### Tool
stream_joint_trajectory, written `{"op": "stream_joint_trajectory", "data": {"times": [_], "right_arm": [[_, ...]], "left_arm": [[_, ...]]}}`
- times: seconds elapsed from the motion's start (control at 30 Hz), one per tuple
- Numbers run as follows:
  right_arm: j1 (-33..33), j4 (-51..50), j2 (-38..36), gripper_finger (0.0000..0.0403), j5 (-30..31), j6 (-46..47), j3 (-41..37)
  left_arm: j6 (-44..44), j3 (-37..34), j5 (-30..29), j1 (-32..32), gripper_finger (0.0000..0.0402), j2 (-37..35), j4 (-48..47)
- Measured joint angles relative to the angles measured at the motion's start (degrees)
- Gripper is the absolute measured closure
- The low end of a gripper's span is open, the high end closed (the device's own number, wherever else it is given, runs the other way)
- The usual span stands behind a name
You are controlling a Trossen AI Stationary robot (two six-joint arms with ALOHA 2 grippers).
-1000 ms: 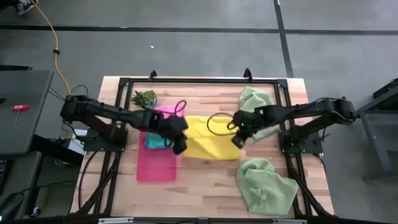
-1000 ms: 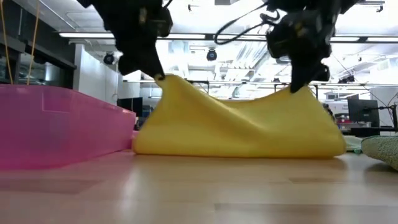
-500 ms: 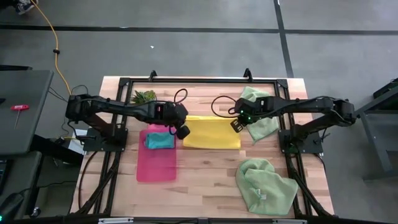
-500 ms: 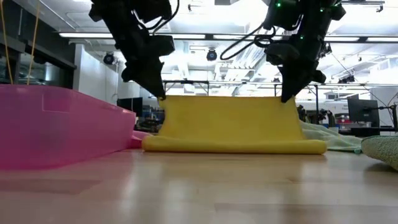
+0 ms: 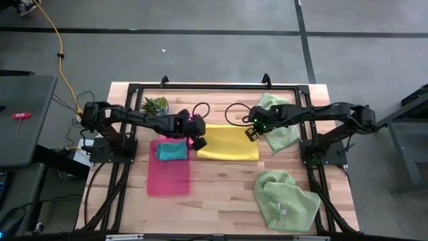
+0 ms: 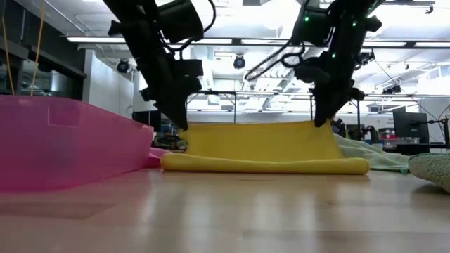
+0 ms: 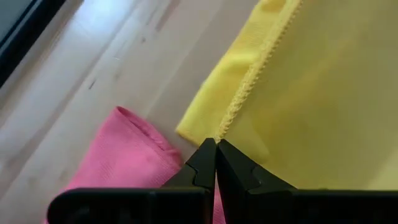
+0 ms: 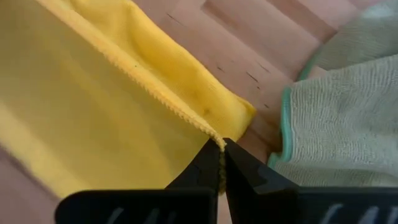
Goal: Fold microfiber towels
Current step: Fold the yellow microfiber towel
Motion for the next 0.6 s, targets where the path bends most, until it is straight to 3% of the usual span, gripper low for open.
{"op": "stream_joint_trajectory", "data": {"times": [0.37, 0.6], "right_arm": [[0.0, 2.9, 4.4, 0.0403, 3.0, 0.0, 0.0], [-0.1, 2.9, 4.5, 0.0403, 4.3, 1.5, 0.0]], "left_arm": [[2.2, 0.1, 7.1, 3.6, 0.0401, -2.8, -4.1], [6.3, 0.1, 6.1, 4.1, 0.0401, -1.0, -3.5]]}}
